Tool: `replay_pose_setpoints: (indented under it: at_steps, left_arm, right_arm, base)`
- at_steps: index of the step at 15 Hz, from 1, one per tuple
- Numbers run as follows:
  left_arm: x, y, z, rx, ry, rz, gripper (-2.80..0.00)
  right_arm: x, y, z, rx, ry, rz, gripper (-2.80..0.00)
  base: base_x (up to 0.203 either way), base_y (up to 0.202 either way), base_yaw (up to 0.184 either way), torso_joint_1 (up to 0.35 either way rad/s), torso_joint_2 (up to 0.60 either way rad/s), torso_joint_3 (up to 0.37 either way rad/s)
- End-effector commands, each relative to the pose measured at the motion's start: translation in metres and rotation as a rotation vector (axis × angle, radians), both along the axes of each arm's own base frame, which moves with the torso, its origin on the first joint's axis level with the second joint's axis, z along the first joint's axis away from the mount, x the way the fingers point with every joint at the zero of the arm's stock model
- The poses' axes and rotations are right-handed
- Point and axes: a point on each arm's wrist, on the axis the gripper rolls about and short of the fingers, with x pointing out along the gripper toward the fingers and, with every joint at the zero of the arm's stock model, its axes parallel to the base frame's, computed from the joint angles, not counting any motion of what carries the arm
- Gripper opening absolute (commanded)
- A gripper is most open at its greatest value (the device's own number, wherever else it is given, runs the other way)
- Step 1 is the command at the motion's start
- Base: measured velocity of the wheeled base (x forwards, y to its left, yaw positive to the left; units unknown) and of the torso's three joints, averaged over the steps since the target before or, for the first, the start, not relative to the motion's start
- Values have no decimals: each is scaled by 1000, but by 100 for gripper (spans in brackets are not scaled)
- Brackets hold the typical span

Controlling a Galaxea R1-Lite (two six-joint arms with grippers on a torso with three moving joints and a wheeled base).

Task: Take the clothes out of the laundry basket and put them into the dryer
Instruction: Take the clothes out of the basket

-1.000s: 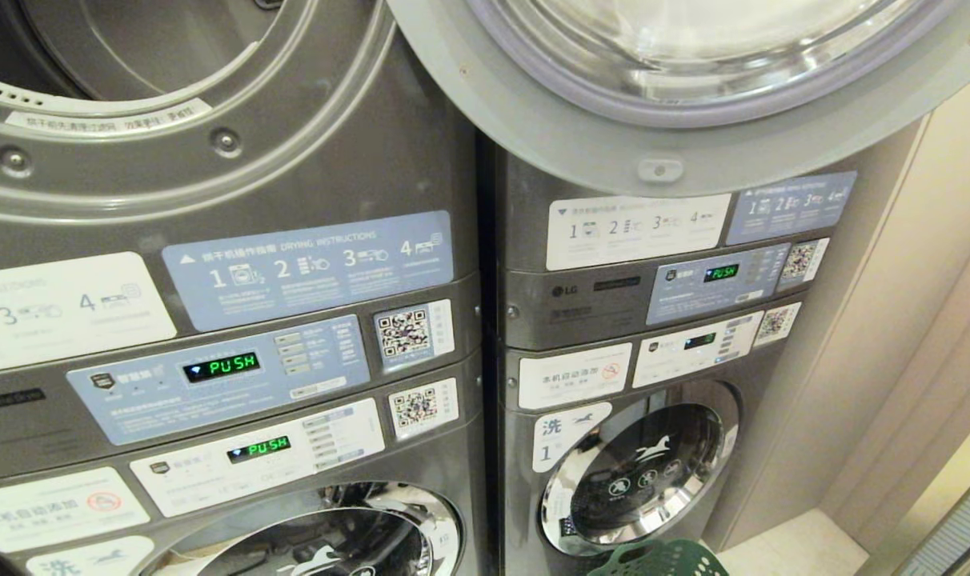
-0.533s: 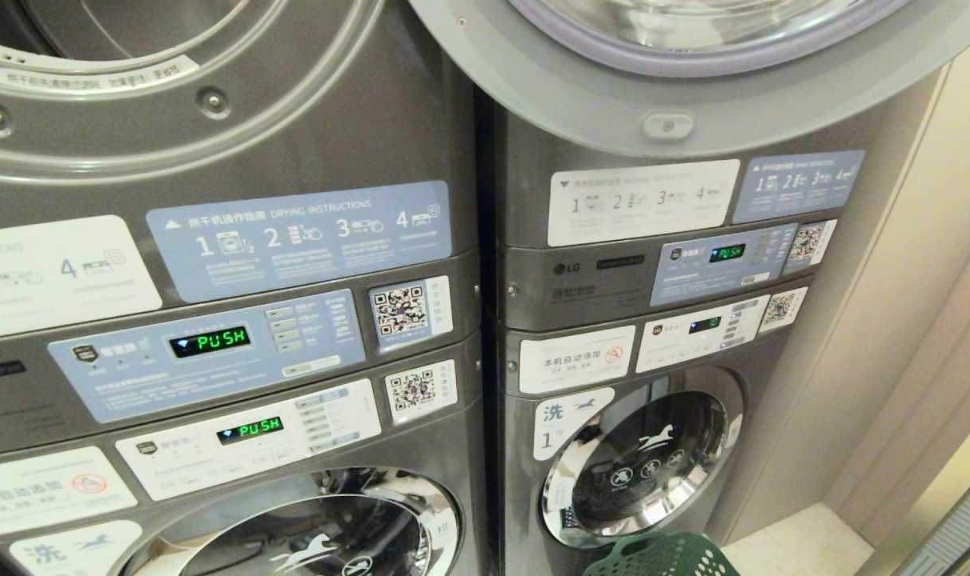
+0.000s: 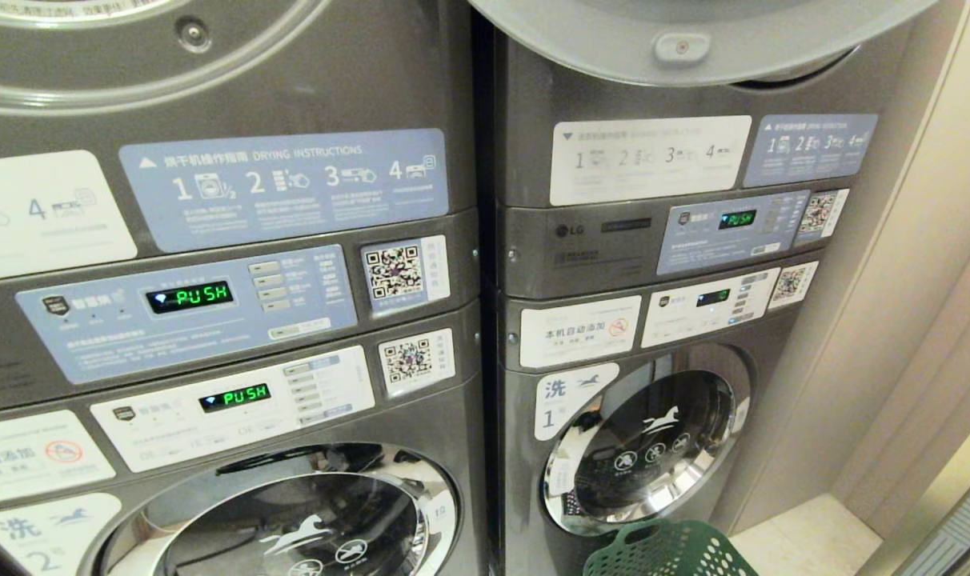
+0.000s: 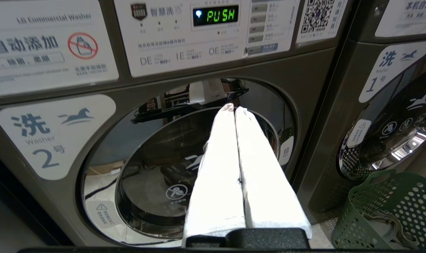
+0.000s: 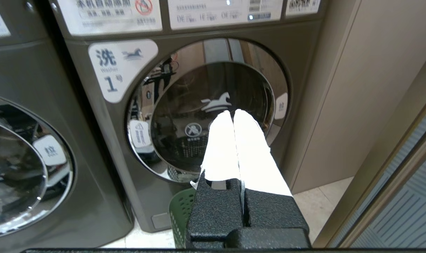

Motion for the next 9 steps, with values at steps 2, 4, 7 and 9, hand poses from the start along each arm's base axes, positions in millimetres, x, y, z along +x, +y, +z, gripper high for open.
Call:
replay_pose_setpoints:
  at_steps: [2,4,7,9]
  left_arm:
    - [0,0,0,0,0,1,-280]
    - [0,0,0,0,0,1,-280]
    - [0,0,0,0,0,1,-280]
    - [0,0,0,0,0,1,-280]
  right_arm:
    - [0,0,0,-3,1,1,-280]
    - [0,0,0,0,0,1,-280]
    - [0,0,0,-3,0,1,-280]
    - [0,0,0,-2,0,1,-280]
  base:
    - [0,0,0,-237,549,316]
    - [0,0,0,-228,544,314]
    - [0,0,0,-223,528,317]
    - [0,0,0,-204,511,308]
